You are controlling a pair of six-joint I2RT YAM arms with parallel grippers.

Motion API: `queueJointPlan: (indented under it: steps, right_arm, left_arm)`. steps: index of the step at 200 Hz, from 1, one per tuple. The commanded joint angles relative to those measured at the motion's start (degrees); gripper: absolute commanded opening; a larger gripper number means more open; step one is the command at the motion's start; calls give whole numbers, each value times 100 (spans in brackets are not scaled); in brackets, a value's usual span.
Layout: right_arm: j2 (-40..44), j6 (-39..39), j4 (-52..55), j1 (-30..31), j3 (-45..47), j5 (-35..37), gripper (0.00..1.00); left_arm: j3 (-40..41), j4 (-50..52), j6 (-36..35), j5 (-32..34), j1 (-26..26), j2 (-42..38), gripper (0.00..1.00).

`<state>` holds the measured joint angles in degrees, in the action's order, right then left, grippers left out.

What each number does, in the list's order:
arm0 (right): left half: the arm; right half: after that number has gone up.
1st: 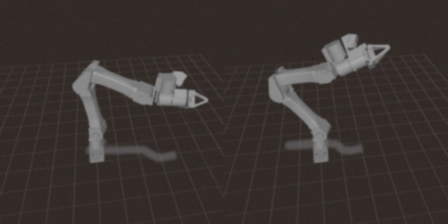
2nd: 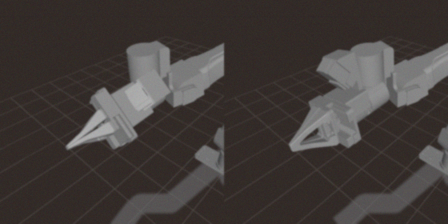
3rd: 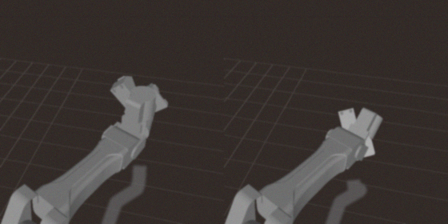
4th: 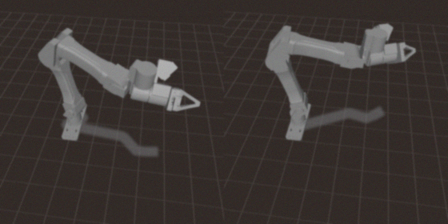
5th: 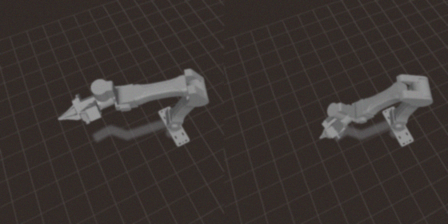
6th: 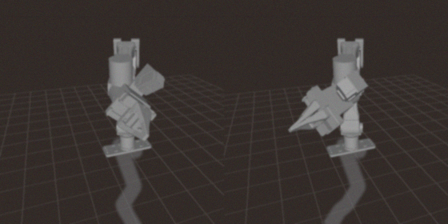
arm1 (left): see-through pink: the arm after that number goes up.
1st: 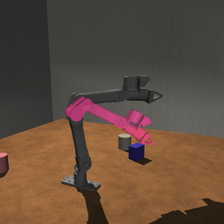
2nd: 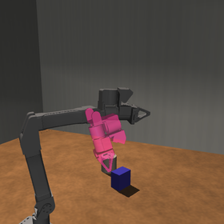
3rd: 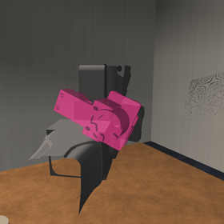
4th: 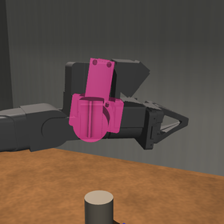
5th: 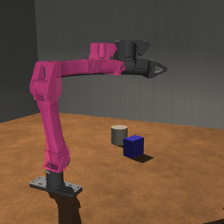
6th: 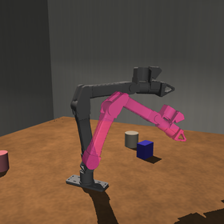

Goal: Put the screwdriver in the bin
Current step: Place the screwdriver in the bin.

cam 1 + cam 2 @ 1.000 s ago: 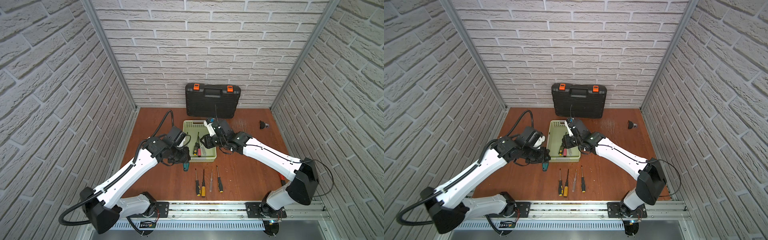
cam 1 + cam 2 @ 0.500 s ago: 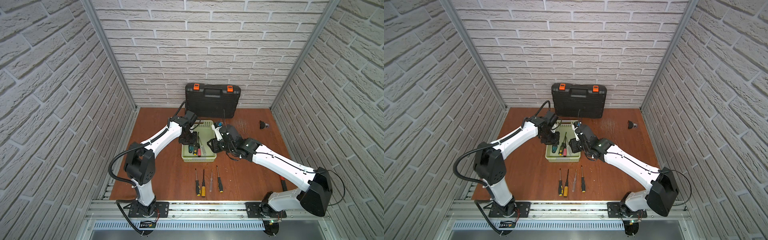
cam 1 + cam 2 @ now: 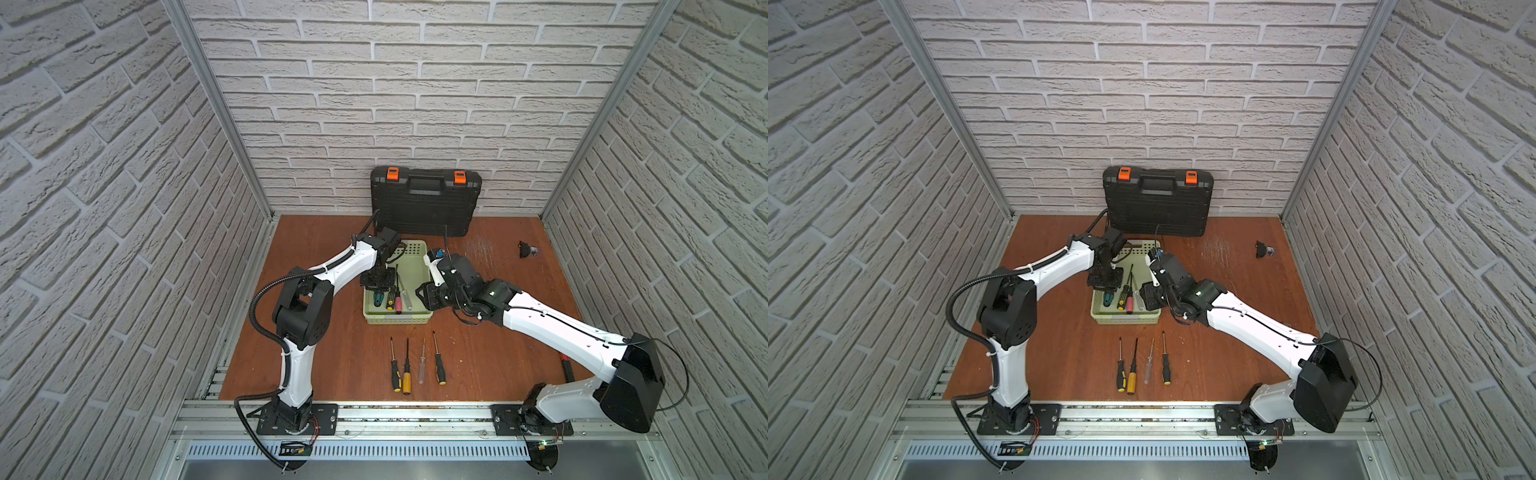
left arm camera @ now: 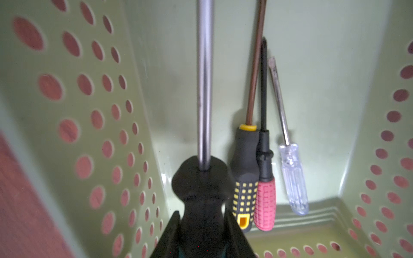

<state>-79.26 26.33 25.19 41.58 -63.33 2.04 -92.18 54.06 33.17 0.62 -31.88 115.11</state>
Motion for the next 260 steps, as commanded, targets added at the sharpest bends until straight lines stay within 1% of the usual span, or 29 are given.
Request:
queueJointPlan:
  steps: [1, 43, 113, 119, 127, 141, 169, 184, 207, 228, 248, 253, 260]
  right_arm:
    - [61, 12, -67, 10, 21, -61, 42]
    - [34, 83, -40, 10, 49, -142, 42]
    - [-169, 160, -124, 9, -34, -327, 42]
    - [-184, 163, -128, 14, -39, -336, 42]
    - [-201, 162, -128, 9, -52, -350, 41]
    - [-229, 153, -120, 9, -70, -359, 42]
    - [-230, 153, -120, 9, -65, -349, 42]
    - [-208, 167, -120, 10, -57, -329, 41]
    - [-200, 197, -133, 11, -55, -301, 41]
    - [-221, 159, 100, 15, -305, -318, 41]
    - [-195, 59, 235, 17, -413, -229, 42]
    - [-186, 34, 272, 17, -425, -210, 42]
    - [-186, 9, 329, 17, -455, -195, 42]
  left_arm:
    - [24, -198, 25, -26, 59, 171, 0]
    - [157, -400, 49, -30, 118, 348, 0]
    - [385, -730, 120, -272, 128, 465, 1]
    - [385, -746, 122, -279, 129, 472, 3]
    - [376, -750, 123, -274, 137, 483, 8]
    - [376, -757, 129, -307, 138, 497, 12]
    - [409, -757, 146, -320, 140, 457, 25]
    - [442, -794, 155, -304, 142, 352, 27]
    - [392, -776, 179, -342, 147, 199, 33]
    - [208, -617, 241, -410, 138, 55, 37]
    - [201, -631, 269, -422, 123, -195, 46]
    - [201, -617, 260, -421, 120, -242, 52]
    - [220, -605, 242, -407, 126, -304, 53]
